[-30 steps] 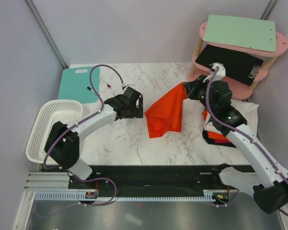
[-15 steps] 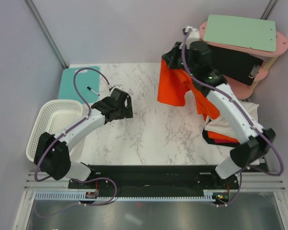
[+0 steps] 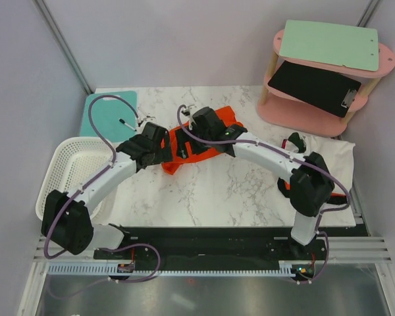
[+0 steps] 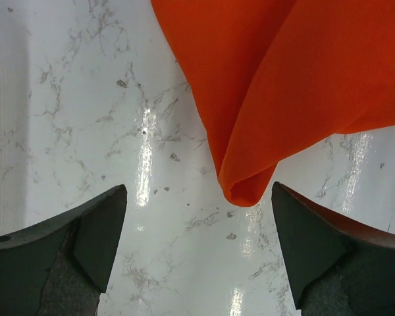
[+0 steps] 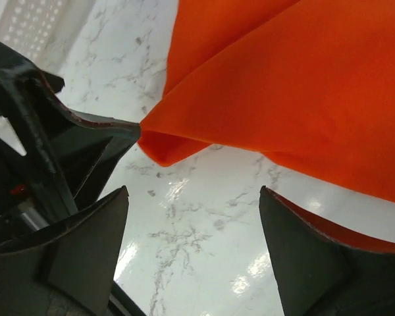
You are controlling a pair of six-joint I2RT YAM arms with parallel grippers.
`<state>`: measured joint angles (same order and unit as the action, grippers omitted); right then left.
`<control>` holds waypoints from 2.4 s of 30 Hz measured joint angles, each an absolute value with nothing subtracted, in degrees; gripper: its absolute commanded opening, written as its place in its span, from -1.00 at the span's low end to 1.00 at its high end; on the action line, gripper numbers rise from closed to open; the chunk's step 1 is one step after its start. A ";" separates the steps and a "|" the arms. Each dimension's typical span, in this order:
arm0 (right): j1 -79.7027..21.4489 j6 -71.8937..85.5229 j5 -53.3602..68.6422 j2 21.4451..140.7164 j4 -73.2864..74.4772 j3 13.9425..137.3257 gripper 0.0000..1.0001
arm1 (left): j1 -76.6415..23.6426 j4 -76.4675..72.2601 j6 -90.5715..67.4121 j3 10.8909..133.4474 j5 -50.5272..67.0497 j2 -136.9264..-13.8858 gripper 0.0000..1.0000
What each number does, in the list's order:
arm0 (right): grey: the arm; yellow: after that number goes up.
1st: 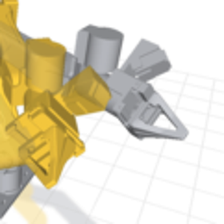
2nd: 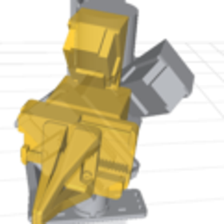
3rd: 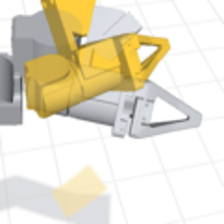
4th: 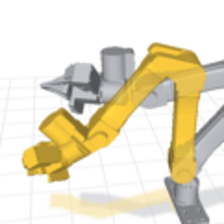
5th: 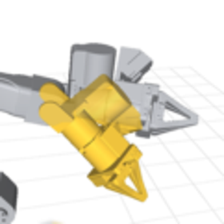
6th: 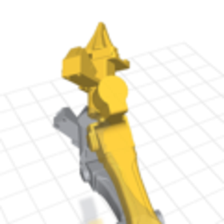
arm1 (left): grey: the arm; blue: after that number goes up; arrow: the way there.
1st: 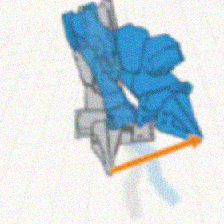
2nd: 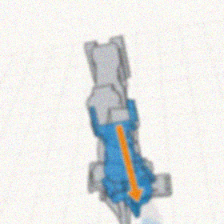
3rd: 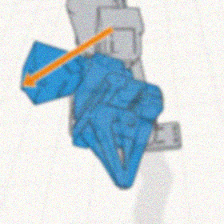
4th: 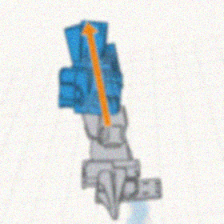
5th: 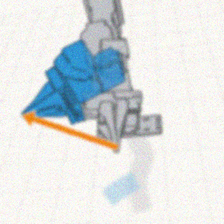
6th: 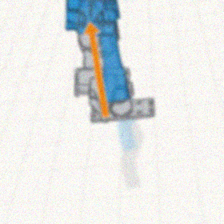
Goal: Fold and stack the t-shirts
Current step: Flatten the tshirt out
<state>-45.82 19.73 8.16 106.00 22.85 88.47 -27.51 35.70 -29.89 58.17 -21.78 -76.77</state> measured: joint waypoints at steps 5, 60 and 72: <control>-38.65 19.68 1.34 97.30 21.08 83.88 0.67 | -27.81 34.41 -29.89 59.86 -19.92 -83.61 0.93; -19.59 17.80 -19.25 75.90 10.35 102.76 -1.00 | -28.67 34.33 -29.28 59.61 -20.97 -78.48 0.93; -40.23 14.57 3.88 118.26 22.83 124.68 -1.00 | -25.56 37.74 -29.80 59.61 -24.32 -73.71 0.93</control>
<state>-40.23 14.57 3.88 118.26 22.83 124.68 -25.56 37.74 -29.80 59.61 -24.32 -73.71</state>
